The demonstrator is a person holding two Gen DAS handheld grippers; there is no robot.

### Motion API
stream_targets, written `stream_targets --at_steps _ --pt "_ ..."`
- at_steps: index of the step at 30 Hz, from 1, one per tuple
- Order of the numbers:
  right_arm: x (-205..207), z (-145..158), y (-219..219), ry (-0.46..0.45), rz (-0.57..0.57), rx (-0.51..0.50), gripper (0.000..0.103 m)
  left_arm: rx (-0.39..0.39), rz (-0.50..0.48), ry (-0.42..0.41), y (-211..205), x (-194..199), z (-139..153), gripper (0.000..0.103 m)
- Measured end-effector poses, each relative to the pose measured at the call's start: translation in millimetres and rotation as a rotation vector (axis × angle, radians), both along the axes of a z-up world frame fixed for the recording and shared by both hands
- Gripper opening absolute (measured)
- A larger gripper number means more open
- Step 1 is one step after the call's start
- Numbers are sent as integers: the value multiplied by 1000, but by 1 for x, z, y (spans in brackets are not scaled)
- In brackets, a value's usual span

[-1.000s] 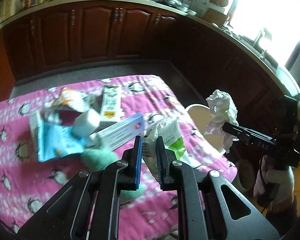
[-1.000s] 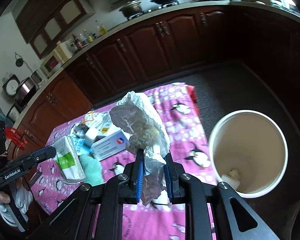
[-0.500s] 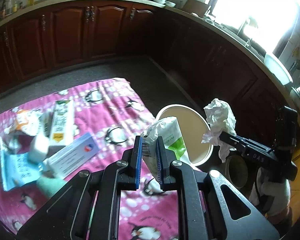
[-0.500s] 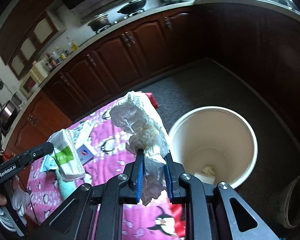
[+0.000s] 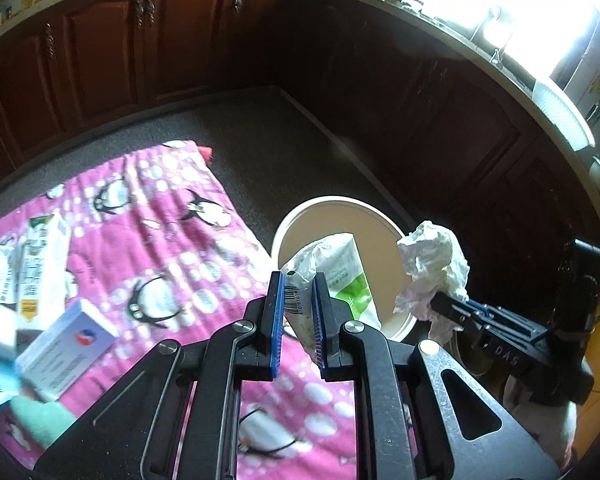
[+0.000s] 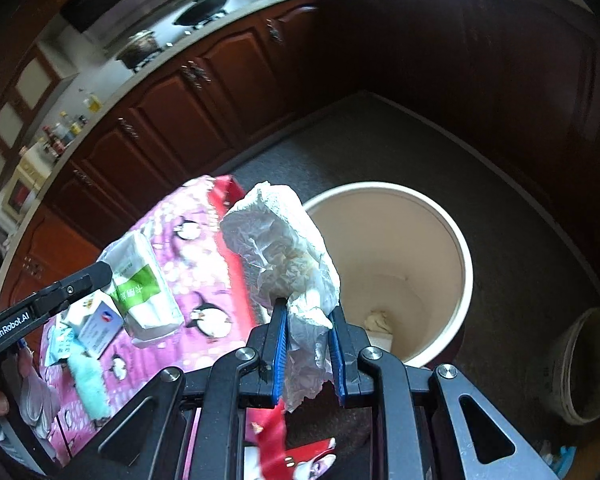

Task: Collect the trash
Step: 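Open both tools to drop the tissue and wrapper into the bin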

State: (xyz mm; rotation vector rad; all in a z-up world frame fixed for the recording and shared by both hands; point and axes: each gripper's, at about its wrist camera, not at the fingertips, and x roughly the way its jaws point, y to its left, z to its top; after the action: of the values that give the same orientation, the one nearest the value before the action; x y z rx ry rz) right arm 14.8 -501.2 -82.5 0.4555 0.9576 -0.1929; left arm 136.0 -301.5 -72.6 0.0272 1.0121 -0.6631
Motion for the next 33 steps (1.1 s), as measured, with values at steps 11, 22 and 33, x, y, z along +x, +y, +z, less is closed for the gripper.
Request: stream_targets --at_steps 11,22,33 --pt "10 -28 -20 69 -56 -8 18 32 1 31 -33 7 -33 11" --pt "9 -30 -25 55 -92 -30 42 23 4 45 -35 5 -37 15" --pt "4 -31 -24 57 -88 0 44 14 -6 61 -27 -3 -34 35"
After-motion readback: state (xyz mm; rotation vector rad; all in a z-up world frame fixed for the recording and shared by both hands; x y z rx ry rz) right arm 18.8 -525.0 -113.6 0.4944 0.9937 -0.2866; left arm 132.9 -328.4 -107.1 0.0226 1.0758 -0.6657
